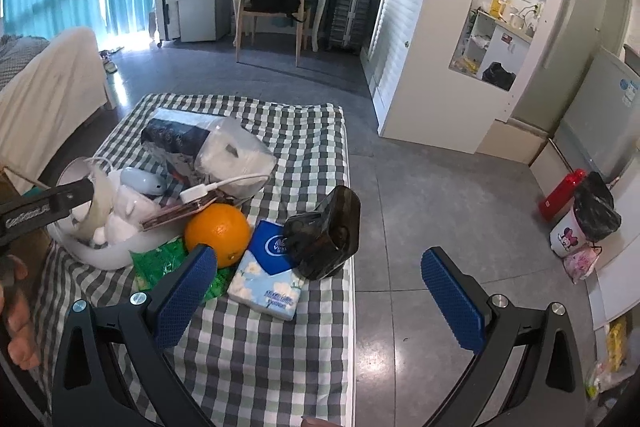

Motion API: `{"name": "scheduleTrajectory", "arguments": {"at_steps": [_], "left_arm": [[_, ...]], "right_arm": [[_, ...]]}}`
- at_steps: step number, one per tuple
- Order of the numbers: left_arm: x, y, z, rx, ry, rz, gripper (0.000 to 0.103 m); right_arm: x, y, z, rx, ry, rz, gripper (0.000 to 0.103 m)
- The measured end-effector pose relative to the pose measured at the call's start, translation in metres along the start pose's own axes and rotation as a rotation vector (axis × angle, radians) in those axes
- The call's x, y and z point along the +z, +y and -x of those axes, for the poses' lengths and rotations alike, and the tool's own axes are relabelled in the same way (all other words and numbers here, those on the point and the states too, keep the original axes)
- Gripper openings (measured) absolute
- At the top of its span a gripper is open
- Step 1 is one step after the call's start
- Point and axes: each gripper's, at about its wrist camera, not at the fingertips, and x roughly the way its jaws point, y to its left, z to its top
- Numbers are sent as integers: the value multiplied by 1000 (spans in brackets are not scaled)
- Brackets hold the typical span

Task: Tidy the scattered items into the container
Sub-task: 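Close the right gripper on the orange while the left gripper reaches the white tape roll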

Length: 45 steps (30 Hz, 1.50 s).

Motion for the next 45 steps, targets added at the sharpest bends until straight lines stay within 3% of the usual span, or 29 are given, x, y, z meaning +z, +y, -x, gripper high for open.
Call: {"name": "scheduleTrajectory", "arguments": {"at_steps": [6,9,13,17,22,25,28,30,32,35,41,45], "left_arm": [[-4,-14,-31,4,109,-95,94],[-3,-17,-35,-6,113,-103,91],[-3,-24,-36,-25,112,-122,81],[-6,-29,-37,-57,115,-130,75],[-4,-25,-38,-120,128,-128,68],[-7,-23,-38,-140,136,-134,67],[-10,-24,-35,-148,133,-163,59],[-11,-24,-32,-152,134,-171,54],[-11,-23,-31,-156,135,-171,52],[-9,-20,-34,-171,148,-168,52],[-7,-16,-39,-184,158,-171,52],[-7,-17,-40,-184,164,-186,53]], "right_arm": [[7,-2,-16,-15,14,-10,103],[7,-5,-29,-3,39,-9,103],[1,-8,-40,99,66,-21,102],[-1,-6,-42,126,57,18,102],[0,18,-37,256,25,142,102],[2,29,-45,236,38,190,101],[5,34,-48,248,40,212,93],[6,40,-47,221,37,249,73],[5,47,-43,234,36,288,60],[6,56,-47,278,68,328,59],[1,73,-72,251,132,360,60],[0,73,-76,248,129,356,57]]}}
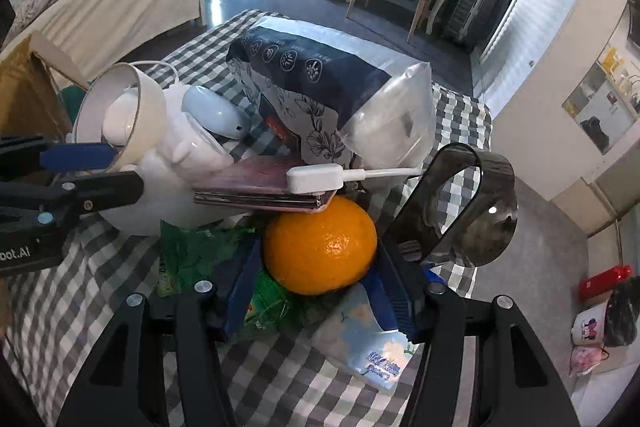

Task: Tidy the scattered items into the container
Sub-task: 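Close the right gripper on the orange while the left gripper reaches the white tape roll, then lift the orange with the right gripper while the left gripper grasps the tape roll rim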

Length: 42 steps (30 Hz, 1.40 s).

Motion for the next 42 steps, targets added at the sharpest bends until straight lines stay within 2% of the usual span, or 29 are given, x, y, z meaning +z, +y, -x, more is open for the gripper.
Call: {"name": "scheduleTrajectory", "arguments": {"at_steps": [9,14,18,24,30,33,35,41,42], "left_arm": [[-2,4,5,-12,-3,10,53],[-5,7,12,-37,-18,7,53],[-5,6,15,-50,-24,0,53],[-13,-2,22,-67,-23,-42,53],[-4,-15,14,-6,-63,-23,53],[10,-24,10,94,-91,-17,53],[16,-28,6,120,-102,-22,53],[23,-30,-2,104,-100,5,35],[24,-31,-2,105,-96,7,29]], "right_arm": [[-4,-9,7,63,-10,-49,56],[-1,-11,25,100,-38,-71,56],[-2,-13,49,173,-82,-92,56],[-12,-9,95,170,-155,-92,56],[-12,-6,118,169,-203,-74,56],[-15,-5,124,169,-211,-69,56],[-17,-7,129,172,-214,-72,56],[-22,-7,133,169,-216,-80,56],[-22,-6,135,171,-216,-79,56]]}}
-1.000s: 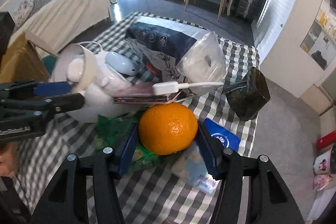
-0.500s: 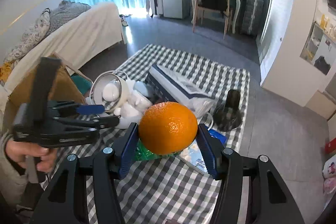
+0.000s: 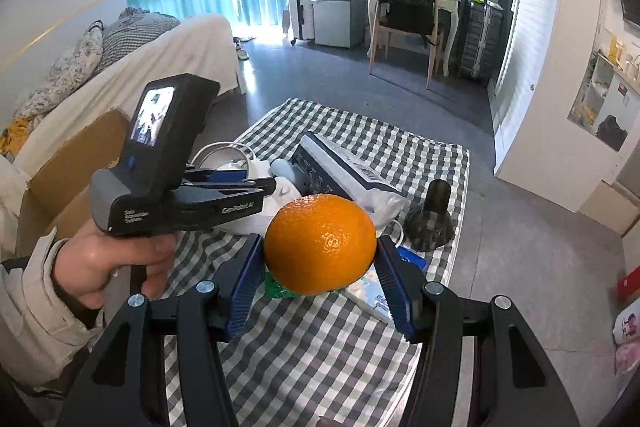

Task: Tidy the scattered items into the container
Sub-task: 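Lift the orange with the right gripper while the left gripper grasps the tape roll rim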

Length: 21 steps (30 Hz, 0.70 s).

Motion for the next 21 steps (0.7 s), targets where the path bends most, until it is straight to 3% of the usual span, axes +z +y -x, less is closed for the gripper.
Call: {"name": "scheduleTrajectory", "arguments": {"at_steps": [1,2,6,12,21], "left_arm": [[-1,1,1,5,2,6,14],[-1,3,0,13,5,10,9],[-10,21,-8,-4,37,53,8],[-11,22,-8,-16,23,51,6],[-3,17,27,-10,-44,42,4]], "right_arm": [[0,1,1,2,-1,0,56],[0,2,2,5,-3,0,56],[0,3,6,16,-11,-1,56],[3,8,8,28,-20,9,56],[9,13,23,15,-45,24,56]]}}
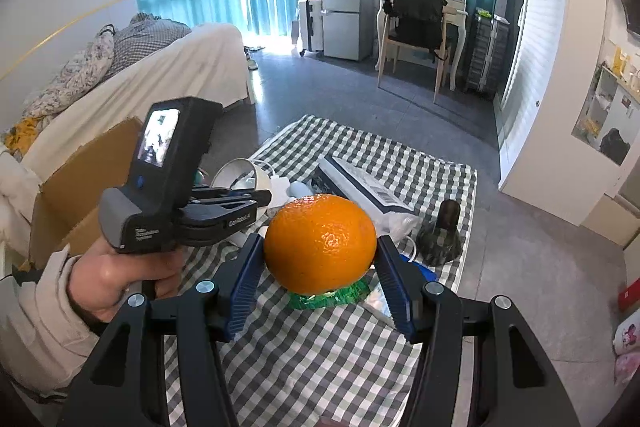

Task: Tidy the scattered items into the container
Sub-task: 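Lift the orange with the right gripper while the left gripper grasps the tape roll rim, then carry orange and tape roll over the cardboard box and open both grippers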

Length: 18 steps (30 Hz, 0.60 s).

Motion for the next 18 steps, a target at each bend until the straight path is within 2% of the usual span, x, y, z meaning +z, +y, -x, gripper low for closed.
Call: {"name": "scheduleTrajectory", "arguments": {"at_steps": [9,14,18], "left_arm": [[1,-13,80,-9,-86,-30,4],[-3,-1,144,-6,-158,-23,4],[-11,22,203,10,-220,4,4]], "right_arm": [[9,18,35,-34,-26,-3,56],[16,36,58,-49,-39,-4,56],[28,71,75,-24,-60,27,56]]}}
